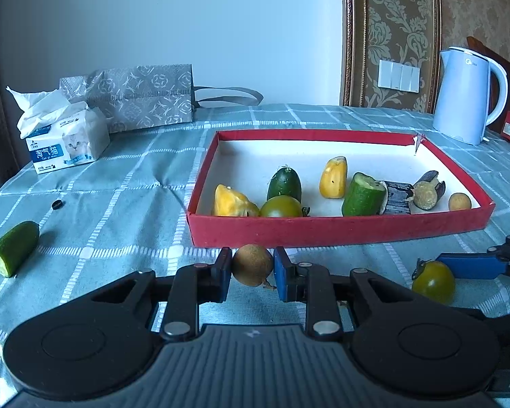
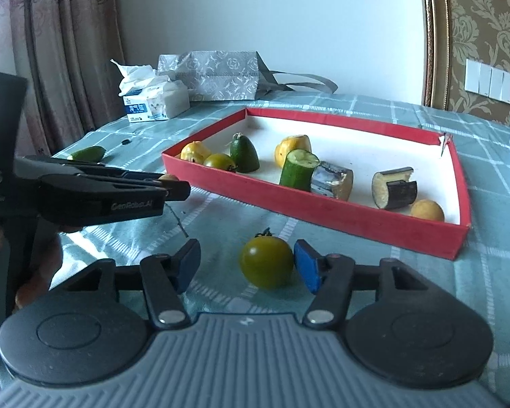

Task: Organize fruits
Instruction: 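Close the right gripper on the dark green tomato while the left gripper holds the brown fruit, then carry the brown fruit into the tray and open the left gripper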

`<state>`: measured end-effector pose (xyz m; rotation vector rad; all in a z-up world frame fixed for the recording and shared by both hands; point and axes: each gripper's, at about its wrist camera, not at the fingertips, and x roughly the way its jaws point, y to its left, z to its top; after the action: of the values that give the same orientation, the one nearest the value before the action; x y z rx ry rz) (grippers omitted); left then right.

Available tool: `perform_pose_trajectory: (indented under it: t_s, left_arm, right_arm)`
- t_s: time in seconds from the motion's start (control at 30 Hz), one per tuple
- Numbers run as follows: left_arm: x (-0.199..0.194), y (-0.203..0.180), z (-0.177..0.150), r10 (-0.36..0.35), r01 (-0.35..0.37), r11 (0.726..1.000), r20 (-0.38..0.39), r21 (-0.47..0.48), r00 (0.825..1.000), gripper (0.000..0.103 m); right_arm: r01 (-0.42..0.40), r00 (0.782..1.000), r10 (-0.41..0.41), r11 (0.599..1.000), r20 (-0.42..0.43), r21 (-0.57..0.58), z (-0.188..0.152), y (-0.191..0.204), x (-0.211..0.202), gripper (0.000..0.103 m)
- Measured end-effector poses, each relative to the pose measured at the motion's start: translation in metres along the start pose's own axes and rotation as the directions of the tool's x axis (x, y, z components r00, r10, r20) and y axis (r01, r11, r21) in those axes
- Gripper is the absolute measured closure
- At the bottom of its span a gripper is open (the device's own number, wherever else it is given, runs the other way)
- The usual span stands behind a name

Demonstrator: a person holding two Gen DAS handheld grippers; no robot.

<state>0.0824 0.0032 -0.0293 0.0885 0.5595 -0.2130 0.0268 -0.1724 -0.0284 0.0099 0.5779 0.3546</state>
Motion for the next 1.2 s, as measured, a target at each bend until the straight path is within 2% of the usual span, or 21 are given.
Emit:
perform_pose_trajectory:
  t_s: [0.27, 0.43, 0.53, 0.83, 0.97, 1.2]
  left_arm:
    - [0.000, 0.000, -0.001, -0.004, 0.004, 1.000, -0.005, -0.001, 1.000, 0.078]
    - [0.001, 0.001, 0.000, -0.003, 0.003, 1.000, -0.008, -0.006, 1.000, 0.078]
    - [0.002, 0.001, 0.000, -0.004, 0.004, 1.000, -0.017, -0.007, 1.000, 0.078]
    - [0.003, 0.000, -0.001, 0.002, -0.002, 1.000, -0.020, -0.002, 1.000, 0.078]
    - [0.000, 0.001, 0.002, -0.004, 0.004, 1.000, -0.011, -0.015, 1.000, 0.078]
    - [-0.008, -0.002, 0.016, -0.010, 0.011, 1.000, 0.020, -0.025, 1.000, 0.078]
  right_arm:
    - [0.009, 0.999, -0.009, 1.000, -0.037, -0.017, 0.000, 0.004, 0.010, 0.049]
    - [0.048, 0.998, -0.050, 0.998, -0.045, -0.036, 0.000, 0.006, 0.013, 0.059]
    - [0.080, 0.996, -0.082, 0.995, -0.040, -0.051, -0.001, 0.007, 0.013, 0.070]
    - [0.073, 0.997, -0.075, 0.996, -0.034, -0.046, -0.002, 0.008, 0.010, 0.070]
    - [0.091, 0.996, -0.091, 0.995, -0.005, -0.036, -0.002, 0.007, 0.004, 0.070]
    - [0.112, 0.993, -0.113, 0.993, 0.020, 0.037, -0.004, -0.008, -0.006, 0.070]
